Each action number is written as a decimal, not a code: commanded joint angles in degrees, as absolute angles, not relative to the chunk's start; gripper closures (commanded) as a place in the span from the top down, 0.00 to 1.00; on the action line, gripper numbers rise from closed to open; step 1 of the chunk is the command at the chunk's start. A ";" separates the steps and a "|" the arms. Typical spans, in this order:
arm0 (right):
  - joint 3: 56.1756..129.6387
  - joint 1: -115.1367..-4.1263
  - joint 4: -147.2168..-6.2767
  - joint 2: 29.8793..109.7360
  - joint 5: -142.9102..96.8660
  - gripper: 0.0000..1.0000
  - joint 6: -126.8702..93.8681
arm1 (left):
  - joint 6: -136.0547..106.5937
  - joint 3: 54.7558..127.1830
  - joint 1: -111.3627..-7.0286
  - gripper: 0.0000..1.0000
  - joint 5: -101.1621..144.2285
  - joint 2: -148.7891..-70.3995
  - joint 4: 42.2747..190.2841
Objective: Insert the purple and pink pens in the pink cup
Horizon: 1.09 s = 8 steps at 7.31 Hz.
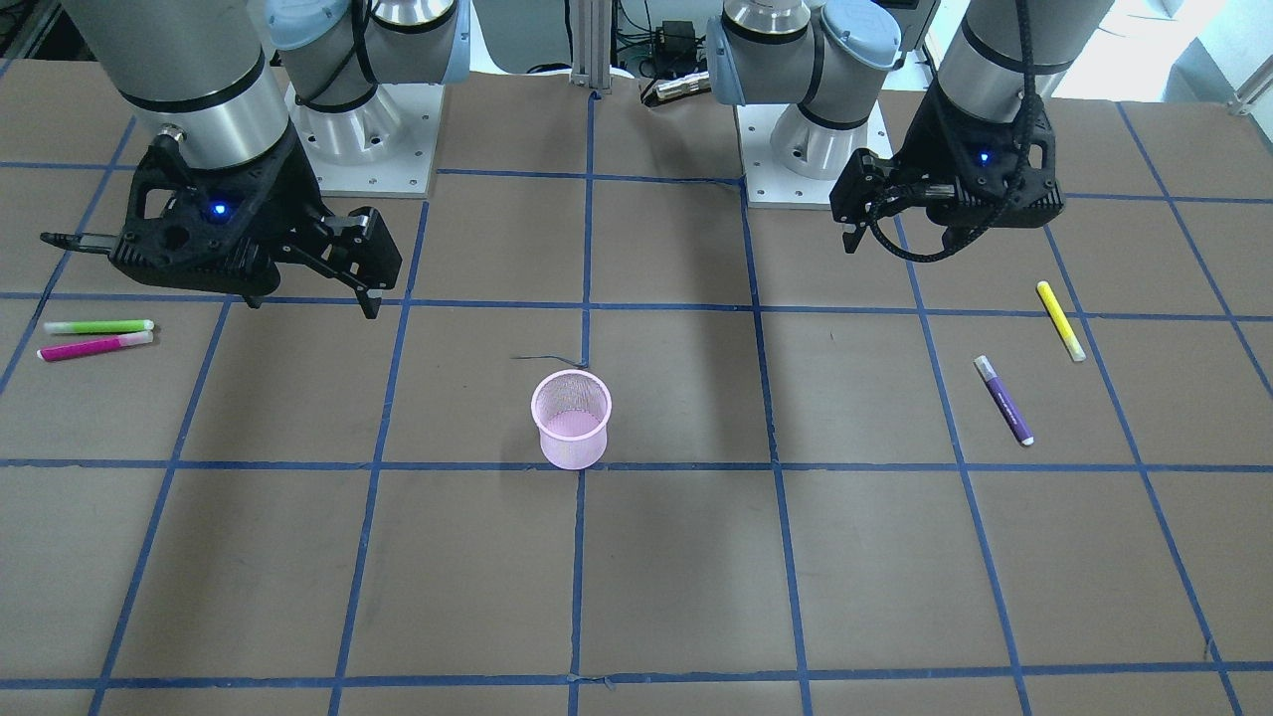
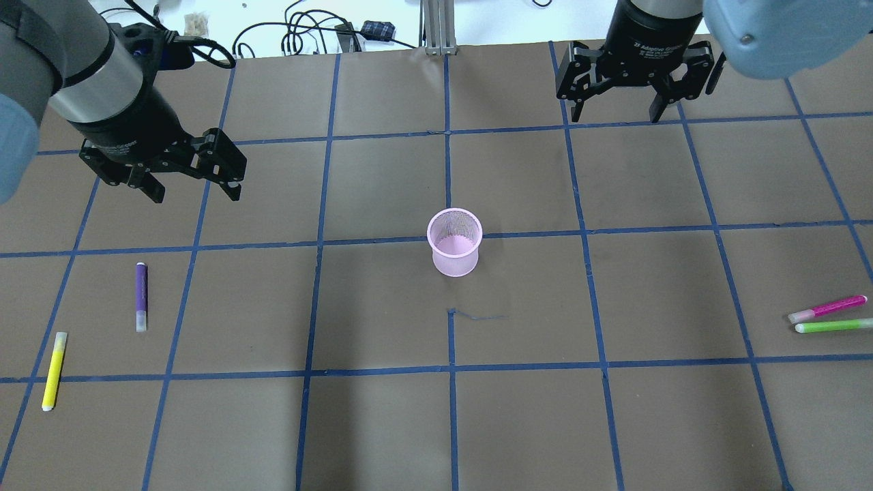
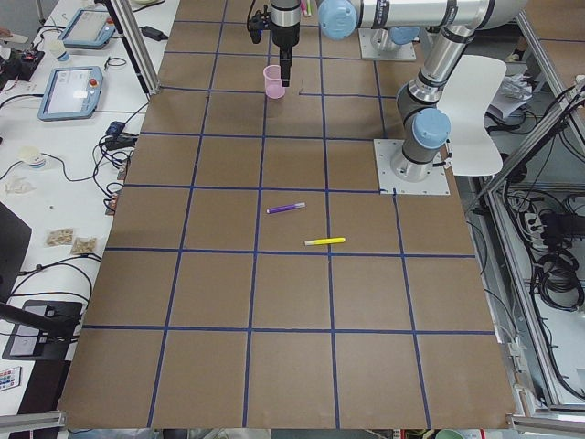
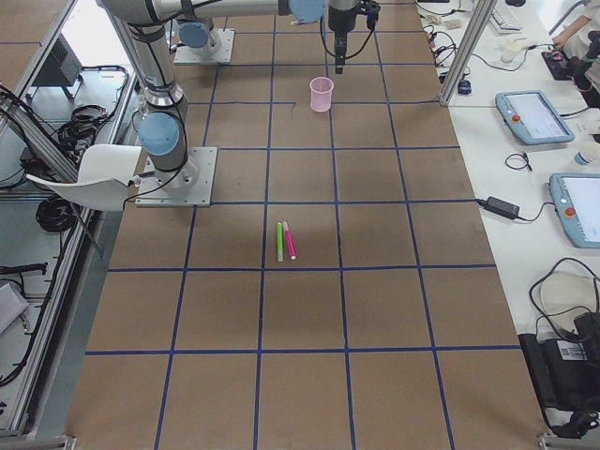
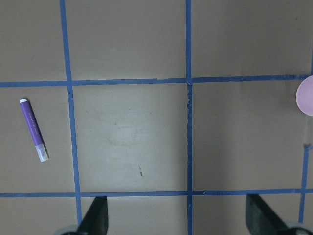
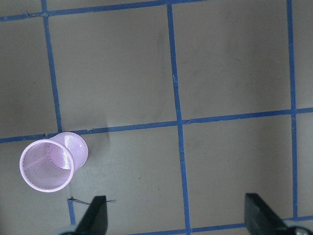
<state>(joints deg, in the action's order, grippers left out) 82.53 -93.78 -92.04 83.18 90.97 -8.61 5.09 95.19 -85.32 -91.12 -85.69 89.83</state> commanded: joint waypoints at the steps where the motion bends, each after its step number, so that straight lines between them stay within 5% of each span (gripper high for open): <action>1: 82.18 -93.78 -92.11 83.23 90.97 1.00 -8.61 | 5.10 95.27 -85.34 1.00 -91.14 -85.78 90.09; 6: 81.56 -92.73 -89.65 84.64 91.67 1.00 -8.26 | 5.19 95.27 -85.34 1.00 -91.14 -85.61 90.70; 8: 82.00 -91.94 -90.70 84.38 91.05 1.00 12.33 | 5.19 95.10 -85.34 1.00 -91.06 -85.61 90.62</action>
